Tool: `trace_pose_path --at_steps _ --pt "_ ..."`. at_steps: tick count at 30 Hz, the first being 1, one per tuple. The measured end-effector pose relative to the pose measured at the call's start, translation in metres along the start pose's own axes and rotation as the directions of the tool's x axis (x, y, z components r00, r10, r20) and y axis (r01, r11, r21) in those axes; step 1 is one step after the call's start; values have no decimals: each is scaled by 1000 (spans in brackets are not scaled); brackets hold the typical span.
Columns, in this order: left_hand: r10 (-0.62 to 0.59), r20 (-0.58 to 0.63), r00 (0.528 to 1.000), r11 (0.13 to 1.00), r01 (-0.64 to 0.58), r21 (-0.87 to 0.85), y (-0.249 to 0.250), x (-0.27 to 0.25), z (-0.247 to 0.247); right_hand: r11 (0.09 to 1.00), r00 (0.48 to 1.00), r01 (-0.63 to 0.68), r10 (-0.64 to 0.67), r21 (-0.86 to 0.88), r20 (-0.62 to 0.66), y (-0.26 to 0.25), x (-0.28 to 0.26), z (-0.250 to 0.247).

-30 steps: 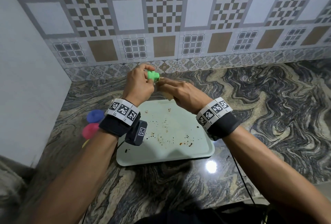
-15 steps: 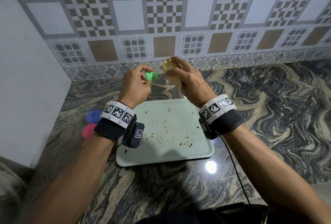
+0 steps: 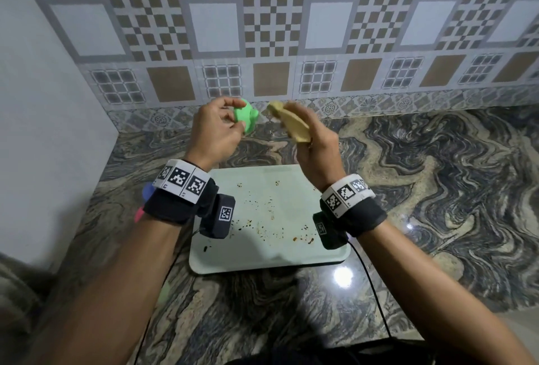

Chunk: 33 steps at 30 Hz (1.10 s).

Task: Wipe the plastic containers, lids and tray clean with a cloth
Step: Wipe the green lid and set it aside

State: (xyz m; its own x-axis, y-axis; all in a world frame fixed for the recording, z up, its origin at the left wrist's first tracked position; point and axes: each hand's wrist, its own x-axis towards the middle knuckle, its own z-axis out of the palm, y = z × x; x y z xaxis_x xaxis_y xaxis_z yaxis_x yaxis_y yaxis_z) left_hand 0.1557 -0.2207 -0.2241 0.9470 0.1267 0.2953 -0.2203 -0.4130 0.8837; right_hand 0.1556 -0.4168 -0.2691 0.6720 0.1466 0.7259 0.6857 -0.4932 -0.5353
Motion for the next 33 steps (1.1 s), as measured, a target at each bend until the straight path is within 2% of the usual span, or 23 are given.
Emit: trace_pose_path --at_steps 2,3,6,8,12,14,15,17,18,19,21,22,23,24,26,27,28,29,31,32,33 --pt "-67 45 997 981 74 -181 -2 -7 7 994 984 -105 105 8 -147 -1 9 1" --pt "-85 62 994 957 99 -274 0 -10 10 988 978 -155 155 16 -140 -3 13 2" --pt "-100 93 991 864 133 -485 7 -13 16 979 975 -204 203 -2 89 -8 19 11" --pt "-116 107 987 810 156 -564 8 -12 17 984 972 -176 173 9 162 -11 15 15" --pt "-173 142 975 694 223 -685 2 -10 14 998 981 -43 49 -39 186 -14 7 17" --pt "-210 129 969 644 237 -727 -1 -6 11 995 967 50 -28 -82 253 -16 5 17" --pt "-233 121 965 636 246 -732 -3 -4 8 989 944 122 -90 -83 318 -18 4 16" --pt "-286 126 950 642 288 -711 -9 1 2 958 861 286 -248 -19 445 -21 1 11" --pt "-312 139 940 641 316 -699 -12 2 -2 946 835 323 -296 22 464 -22 2 6" --pt "-331 151 932 629 337 -700 -15 3 -6 949 851 312 -298 41 432 -24 3 0" --pt "-335 175 926 596 352 -721 -19 4 -8 977 950 211 -209 19 232 -24 11 -8" --pt "-327 190 926 597 358 -718 -18 3 -8 986 979 165 -161 -16 128 -25 15 -9" --pt "-312 210 926 604 364 -709 -17 3 -7 987 987 146 -140 -70 80 -25 18 -7" --pt "-293 236 926 607 371 -702 -15 1 -6 975 980 177 -163 -131 113 -27 19 -3" --pt "-246 292 924 617 382 -688 -10 -1 -3 944 922 286 -224 -166 317 -27 15 10" --pt "-235 303 923 628 383 -677 -8 -2 -2 946 896 290 -215 -143 389 -24 13 14" --pt "-244 299 923 640 384 -665 -8 -3 -3 959 891 255 -183 -124 416 -22 14 15" --pt "-266 283 921 649 388 -654 -9 -4 -4 975 909 194 -136 -110 395 -19 16 16" --pt "-319 256 913 671 408 -619 -14 -6 -6 995 972 15 8 -97 234 -17 19 14" --pt "-333 243 911 687 411 -599 -16 -7 -8 994 988 -38 52 -102 143 -18 21 14" --pt "-336 233 912 700 408 -586 -16 -8 -9 992 994 -38 49 -117 94 -21 20 15"
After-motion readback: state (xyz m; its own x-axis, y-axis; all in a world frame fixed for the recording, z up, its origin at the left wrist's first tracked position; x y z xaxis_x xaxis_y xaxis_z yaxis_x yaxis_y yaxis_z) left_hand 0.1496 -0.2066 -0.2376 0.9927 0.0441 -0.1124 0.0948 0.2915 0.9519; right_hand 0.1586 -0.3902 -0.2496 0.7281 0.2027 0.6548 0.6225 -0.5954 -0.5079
